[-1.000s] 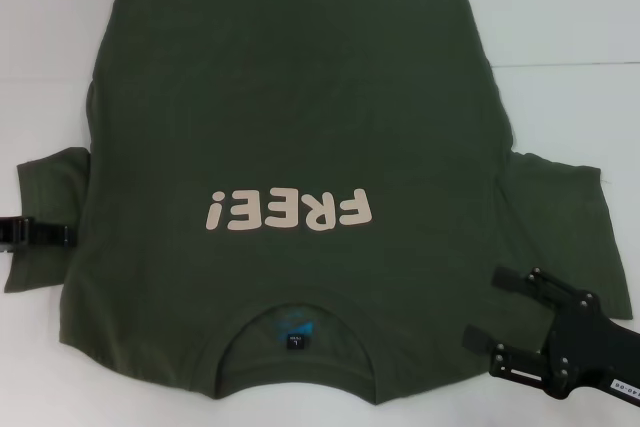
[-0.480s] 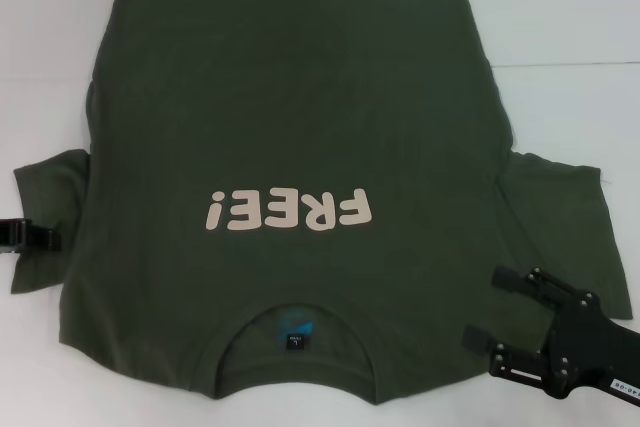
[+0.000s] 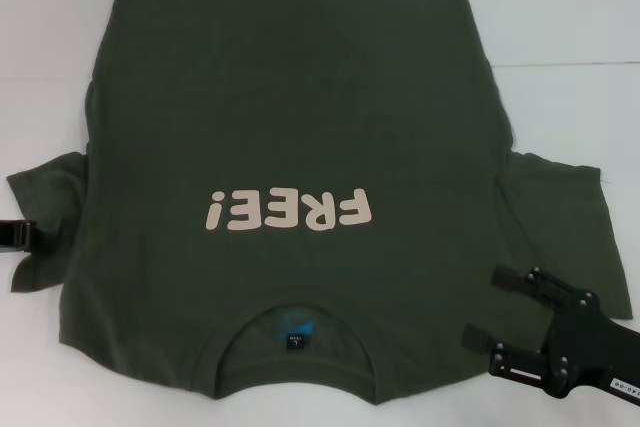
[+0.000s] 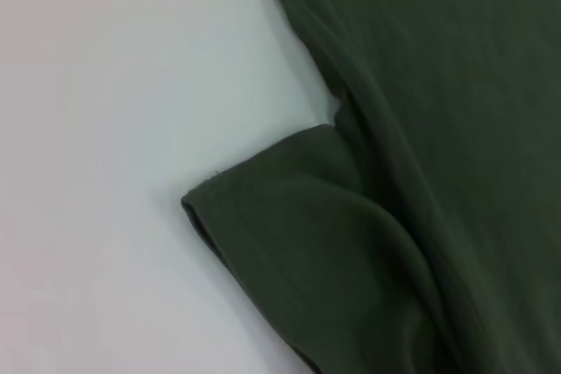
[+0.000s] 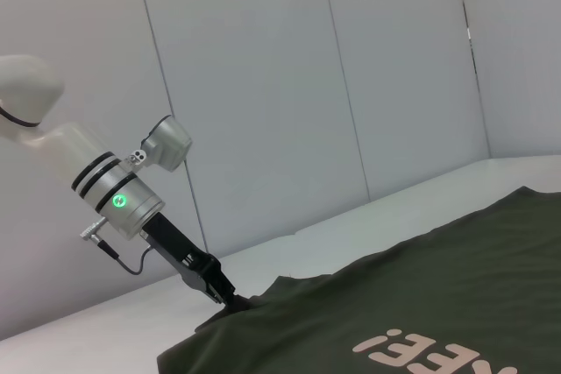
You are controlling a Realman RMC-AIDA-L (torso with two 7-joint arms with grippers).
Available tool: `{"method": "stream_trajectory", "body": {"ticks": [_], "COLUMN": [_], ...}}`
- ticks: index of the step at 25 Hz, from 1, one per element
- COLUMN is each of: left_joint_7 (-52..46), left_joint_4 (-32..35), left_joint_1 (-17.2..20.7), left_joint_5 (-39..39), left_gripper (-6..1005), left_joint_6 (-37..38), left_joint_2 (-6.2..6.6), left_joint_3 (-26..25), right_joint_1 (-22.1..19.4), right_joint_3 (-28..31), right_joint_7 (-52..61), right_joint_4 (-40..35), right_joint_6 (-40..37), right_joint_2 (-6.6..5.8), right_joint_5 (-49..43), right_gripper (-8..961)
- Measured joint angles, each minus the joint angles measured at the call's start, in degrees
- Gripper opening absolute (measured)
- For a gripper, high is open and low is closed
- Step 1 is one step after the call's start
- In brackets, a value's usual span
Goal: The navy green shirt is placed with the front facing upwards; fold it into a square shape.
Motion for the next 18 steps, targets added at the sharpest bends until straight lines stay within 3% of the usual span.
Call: {"method": "stream_trajectory", "body": {"ticks": [2, 6, 18], "left_joint_7": [0.01, 0.42, -0.18], "left_joint_4": [0.04, 0.17, 1.7], "left_joint_1": [0.0, -0.03, -0.2], "left_joint_5": [-0.07, -0.21, -2.32], "left_gripper": [71, 42, 30], "left_joint_6": [-0.01, -0.01, 4.15], "left_joint_2": [-0.01, -0.04, 0.48], "left_joint_3": [0.01, 0.02, -1.74], "right_joint_1": [0.02, 0.01, 0.01], "right_joint_3": [0.0, 0.0, 0.25], "right_joint_7": [0.0, 0.0, 0.0], "right_joint_4": [0.0, 0.0, 0.0], "right_joint_6": [-0.03, -0.07, -0.1], "right_joint_2": [0.0, 0.0, 0.0], "right_joint_5": [0.0, 0.0, 0.0], "right_gripper": [925, 925, 925]}}
